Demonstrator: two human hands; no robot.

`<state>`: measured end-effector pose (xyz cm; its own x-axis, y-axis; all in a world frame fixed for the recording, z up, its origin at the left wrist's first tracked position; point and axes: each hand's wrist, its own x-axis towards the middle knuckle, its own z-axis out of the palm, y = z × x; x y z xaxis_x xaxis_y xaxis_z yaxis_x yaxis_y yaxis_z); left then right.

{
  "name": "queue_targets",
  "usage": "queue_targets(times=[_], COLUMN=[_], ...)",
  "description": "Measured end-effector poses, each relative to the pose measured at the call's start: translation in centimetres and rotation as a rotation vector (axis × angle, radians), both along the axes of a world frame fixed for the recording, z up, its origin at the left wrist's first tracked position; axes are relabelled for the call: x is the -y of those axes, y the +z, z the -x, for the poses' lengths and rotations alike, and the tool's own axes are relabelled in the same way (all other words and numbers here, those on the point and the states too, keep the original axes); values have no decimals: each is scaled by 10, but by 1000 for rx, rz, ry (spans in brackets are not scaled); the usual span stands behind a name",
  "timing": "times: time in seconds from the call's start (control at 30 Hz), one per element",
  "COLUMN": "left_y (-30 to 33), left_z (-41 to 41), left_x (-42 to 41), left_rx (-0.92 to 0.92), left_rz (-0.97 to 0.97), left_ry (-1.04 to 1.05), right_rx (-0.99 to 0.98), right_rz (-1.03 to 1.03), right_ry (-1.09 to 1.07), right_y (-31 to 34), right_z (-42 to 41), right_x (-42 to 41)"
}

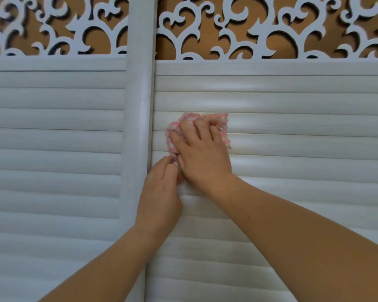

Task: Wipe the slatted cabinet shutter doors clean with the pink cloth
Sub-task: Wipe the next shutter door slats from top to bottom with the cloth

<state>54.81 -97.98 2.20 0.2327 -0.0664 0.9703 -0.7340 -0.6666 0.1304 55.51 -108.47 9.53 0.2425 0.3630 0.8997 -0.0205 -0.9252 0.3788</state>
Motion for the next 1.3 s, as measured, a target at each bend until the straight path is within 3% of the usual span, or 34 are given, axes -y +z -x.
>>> queue_targets(times=[0.2, 0.3, 0.57, 0.77, 0.93, 1.13, 1.3], left_y=[-11, -14, -18, -18, -12, -9, -3], left_z=[3, 3, 10, 15, 15, 18, 24], left_x=[-1, 3, 15, 18, 26, 54, 95], left_rx=[-84, -108, -131, -123, -120, -79, 49], left_rz=[53, 41, 15, -14, 19, -25, -105], left_ry=[-3, 19, -12, -21, -23, -36, -71], right_rx=[-78, -81, -52, -76, -127, -135, -110], right_rz=[339, 376, 113, -274, -6, 314, 265], right_ry=[49, 36, -42, -94, -33, -54, -100], right_y=[-5, -10, -39, -62, -76, -79, -88], right_z=[7, 21, 61, 57, 38, 44, 62], right_x=[47, 93, 181, 136, 91, 140, 195])
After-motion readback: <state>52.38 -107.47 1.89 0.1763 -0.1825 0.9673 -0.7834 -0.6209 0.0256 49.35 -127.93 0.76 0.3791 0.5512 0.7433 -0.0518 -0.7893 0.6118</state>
